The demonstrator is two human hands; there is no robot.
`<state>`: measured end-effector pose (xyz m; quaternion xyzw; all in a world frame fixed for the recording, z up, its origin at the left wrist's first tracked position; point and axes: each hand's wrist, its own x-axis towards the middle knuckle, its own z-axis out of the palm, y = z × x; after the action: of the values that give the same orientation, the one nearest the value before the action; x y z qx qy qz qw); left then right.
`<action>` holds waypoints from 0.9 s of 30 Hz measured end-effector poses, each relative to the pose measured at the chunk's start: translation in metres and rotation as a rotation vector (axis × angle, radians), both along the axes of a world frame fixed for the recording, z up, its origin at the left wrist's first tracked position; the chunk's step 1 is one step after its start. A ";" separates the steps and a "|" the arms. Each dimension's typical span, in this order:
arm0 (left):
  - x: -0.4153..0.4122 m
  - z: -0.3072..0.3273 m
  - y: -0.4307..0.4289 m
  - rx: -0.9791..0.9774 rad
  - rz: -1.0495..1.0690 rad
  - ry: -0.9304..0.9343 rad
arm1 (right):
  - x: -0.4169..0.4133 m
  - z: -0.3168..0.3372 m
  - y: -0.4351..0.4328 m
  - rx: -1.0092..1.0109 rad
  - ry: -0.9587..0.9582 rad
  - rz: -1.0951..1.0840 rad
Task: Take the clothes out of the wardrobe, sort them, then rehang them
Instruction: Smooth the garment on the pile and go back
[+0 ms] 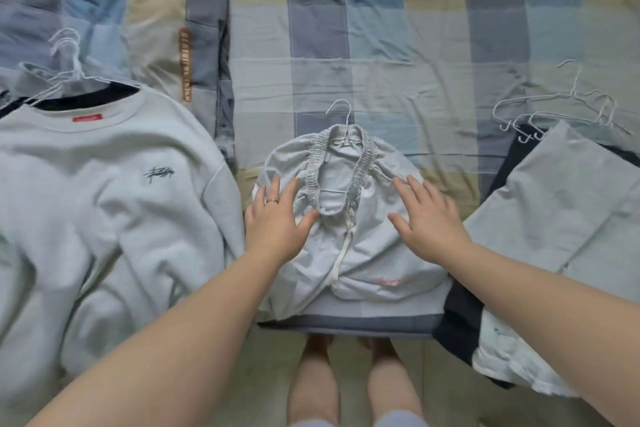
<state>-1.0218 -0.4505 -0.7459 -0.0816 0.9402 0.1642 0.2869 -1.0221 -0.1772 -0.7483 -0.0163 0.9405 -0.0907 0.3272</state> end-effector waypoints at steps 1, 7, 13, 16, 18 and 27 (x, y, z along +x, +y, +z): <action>0.007 0.017 -0.001 0.003 0.008 -0.006 | 0.006 0.018 -0.004 0.008 0.002 0.022; 0.051 0.121 -0.012 0.007 -0.013 0.042 | 0.042 0.127 -0.041 0.016 0.043 0.024; 0.093 0.203 -0.040 -0.016 -0.024 0.102 | 0.065 0.220 -0.076 -0.055 0.183 0.105; 0.113 0.232 -0.053 -0.030 0.008 0.137 | 0.071 0.252 -0.087 -0.096 0.231 0.184; 0.127 0.246 -0.060 -0.067 0.040 0.157 | 0.074 0.268 -0.092 -0.126 0.258 0.243; 0.199 0.278 -0.062 -0.147 0.389 0.231 | 0.079 0.304 -0.114 -0.223 0.304 0.660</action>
<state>-0.8225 -0.5123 -0.4678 -0.2628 0.9427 0.1558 0.1337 -0.9433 -0.2911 -0.4448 -0.3670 0.9069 -0.0787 0.1915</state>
